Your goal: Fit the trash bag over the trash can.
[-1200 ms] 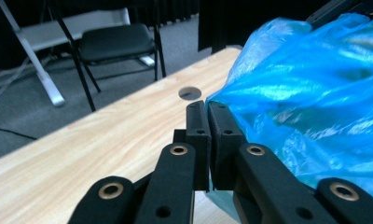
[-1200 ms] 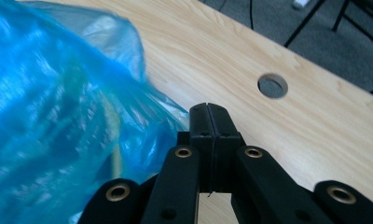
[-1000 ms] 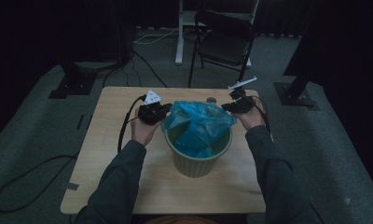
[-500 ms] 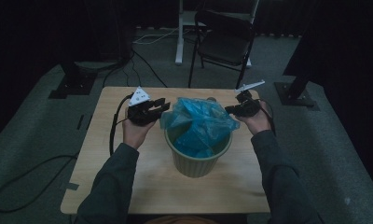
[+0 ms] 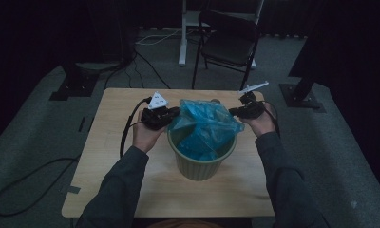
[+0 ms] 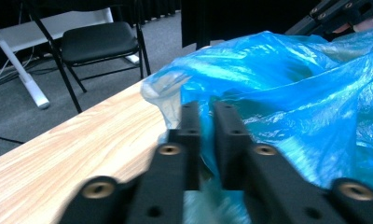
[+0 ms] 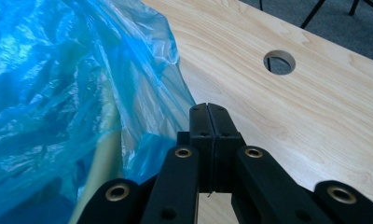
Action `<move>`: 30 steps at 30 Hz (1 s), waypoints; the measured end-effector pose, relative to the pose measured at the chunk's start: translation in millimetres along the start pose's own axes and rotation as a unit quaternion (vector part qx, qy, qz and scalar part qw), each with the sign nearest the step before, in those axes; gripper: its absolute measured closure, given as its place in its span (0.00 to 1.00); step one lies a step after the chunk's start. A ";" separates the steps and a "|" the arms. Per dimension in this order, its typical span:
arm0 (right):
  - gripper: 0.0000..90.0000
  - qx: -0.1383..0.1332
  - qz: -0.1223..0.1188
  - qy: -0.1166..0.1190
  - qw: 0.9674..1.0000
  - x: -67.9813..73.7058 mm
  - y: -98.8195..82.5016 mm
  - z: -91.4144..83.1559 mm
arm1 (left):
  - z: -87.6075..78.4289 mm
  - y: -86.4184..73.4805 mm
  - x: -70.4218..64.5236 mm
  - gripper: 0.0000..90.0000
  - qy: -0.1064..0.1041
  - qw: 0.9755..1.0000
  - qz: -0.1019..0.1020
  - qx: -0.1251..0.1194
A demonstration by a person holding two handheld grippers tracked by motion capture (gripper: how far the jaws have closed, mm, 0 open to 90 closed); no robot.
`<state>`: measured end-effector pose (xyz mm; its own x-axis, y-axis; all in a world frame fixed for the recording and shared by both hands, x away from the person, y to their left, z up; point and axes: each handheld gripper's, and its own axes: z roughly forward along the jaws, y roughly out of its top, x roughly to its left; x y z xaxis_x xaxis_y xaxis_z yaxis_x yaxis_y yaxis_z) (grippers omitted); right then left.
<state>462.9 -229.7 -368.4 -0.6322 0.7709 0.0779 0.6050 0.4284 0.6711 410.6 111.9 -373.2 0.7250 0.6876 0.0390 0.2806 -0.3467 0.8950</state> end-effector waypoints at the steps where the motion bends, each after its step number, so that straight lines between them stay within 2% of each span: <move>1: 1.00 0.001 0.003 -0.001 1.000 -1.1 -1.0 0.0 | -2.7 -1.0 3.0 0.99 0.002 1.000 0.003 0.002; 8: 1.00 0.016 0.011 0.000 1.000 -6.1 -13.4 1.0 | -11.5 -12.1 13.7 1.00 0.015 1.000 -0.005 0.010; 14: 1.00 0.021 0.009 0.006 1.000 -6.1 -34.1 -8.4 | -21.0 -25.7 20.8 1.00 0.023 0.999 -0.018 0.015; 21: 1.00 0.008 0.012 0.020 1.000 -2.1 -59.7 -27.8 | -37.4 -33.2 15.2 1.00 0.025 1.000 -0.014 0.012; 25: 1.00 0.007 0.008 0.031 0.999 2.6 -69.2 -32.3 | -42.1 -39.4 11.6 1.00 0.017 1.000 -0.016 0.015; 30: 1.00 0.005 -0.001 0.060 0.998 15.1 -82.0 -31.1 | -43.9 -51.7 -0.5 1.00 -0.004 1.000 -0.018 0.018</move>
<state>388.7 -267.8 -399.3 -0.6872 0.7076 0.1645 0.6079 0.4361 0.6635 368.2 157.5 -400.1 0.7187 0.6953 0.0033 0.3288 -0.3440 0.8795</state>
